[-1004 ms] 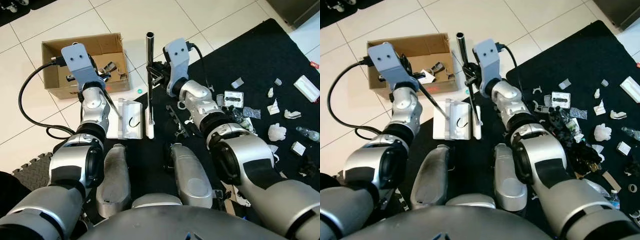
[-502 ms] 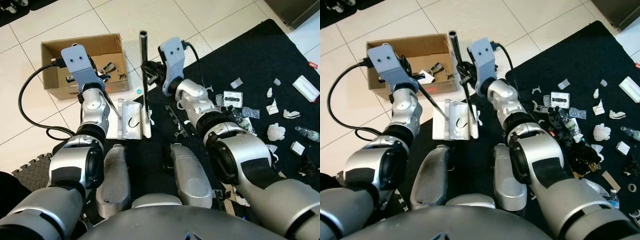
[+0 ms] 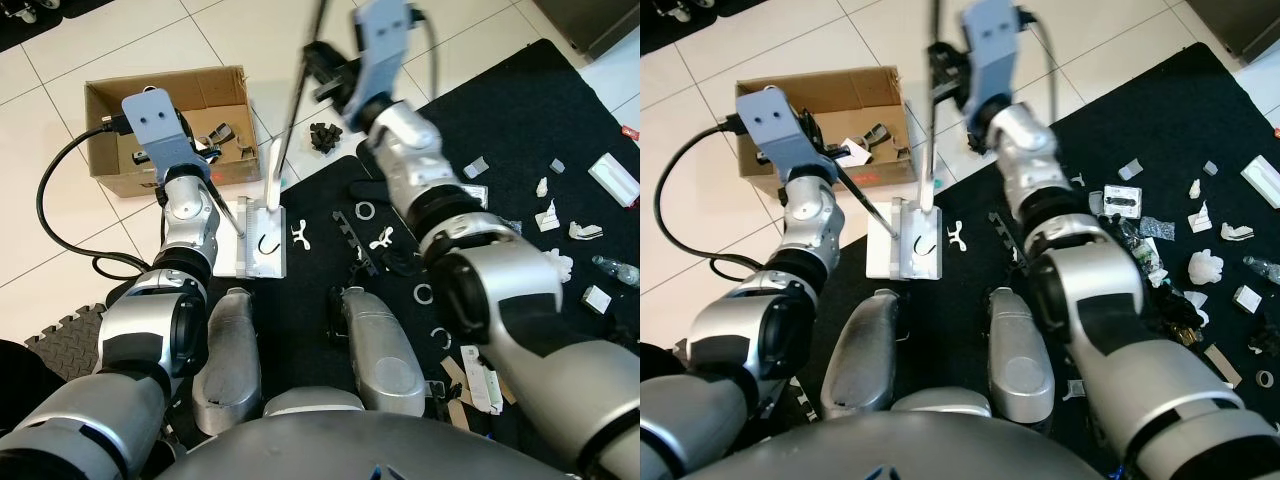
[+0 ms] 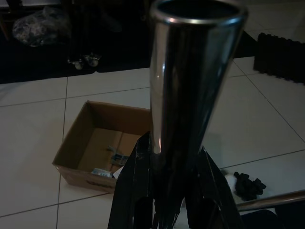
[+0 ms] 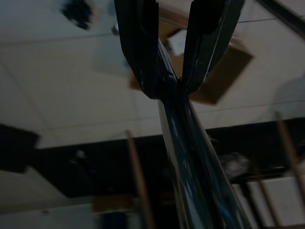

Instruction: Sweep floor

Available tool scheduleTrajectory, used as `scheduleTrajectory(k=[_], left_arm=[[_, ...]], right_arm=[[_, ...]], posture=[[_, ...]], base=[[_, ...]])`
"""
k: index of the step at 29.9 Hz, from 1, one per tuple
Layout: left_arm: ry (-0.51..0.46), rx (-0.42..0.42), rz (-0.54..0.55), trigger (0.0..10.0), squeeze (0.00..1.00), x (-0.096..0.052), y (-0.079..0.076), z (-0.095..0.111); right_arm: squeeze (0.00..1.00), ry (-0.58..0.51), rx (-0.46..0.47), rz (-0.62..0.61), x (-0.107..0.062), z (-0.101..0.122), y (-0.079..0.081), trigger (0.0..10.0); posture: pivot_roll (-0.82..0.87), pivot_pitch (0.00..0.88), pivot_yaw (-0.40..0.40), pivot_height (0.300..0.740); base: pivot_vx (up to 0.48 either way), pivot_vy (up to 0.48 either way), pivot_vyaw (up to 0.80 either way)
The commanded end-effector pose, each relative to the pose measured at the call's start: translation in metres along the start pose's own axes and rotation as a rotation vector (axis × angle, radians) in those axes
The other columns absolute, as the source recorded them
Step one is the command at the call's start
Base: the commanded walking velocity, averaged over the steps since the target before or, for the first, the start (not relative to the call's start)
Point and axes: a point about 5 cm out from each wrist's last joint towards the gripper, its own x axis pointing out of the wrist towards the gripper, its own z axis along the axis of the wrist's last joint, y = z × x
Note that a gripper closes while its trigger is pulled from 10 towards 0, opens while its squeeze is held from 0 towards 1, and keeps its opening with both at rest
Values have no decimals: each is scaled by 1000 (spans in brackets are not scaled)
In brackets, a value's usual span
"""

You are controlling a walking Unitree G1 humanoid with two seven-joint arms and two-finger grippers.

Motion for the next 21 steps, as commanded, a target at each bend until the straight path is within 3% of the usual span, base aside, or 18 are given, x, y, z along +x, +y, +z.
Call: scheduleTrajectory(k=[1,7,10,21], left_arm=[[121,27,8,10000,0,-12,5,-26],[116,33,5,10000,0,-11,6,-25],[112,41,9,10000,0,-12,10,-26],[116,55,17,10000,0,-15,16,-30]], right_arm=[[0,-1,-1,-50,-5,-3,-10,10000],[0,51,-22,-49,-14,-17,-12,10000],[0,120,-17,-13,-18,-36,0,10000],[0,230,22,52,-30,-67,19,10000]], posture=[[-48,160,-41,740],[-36,172,-36,740],[-14,197,-31,740],[-6,212,-27,740]], base=[[0,0,0],[0,0,0],[0,0,0],[0,0,0]])
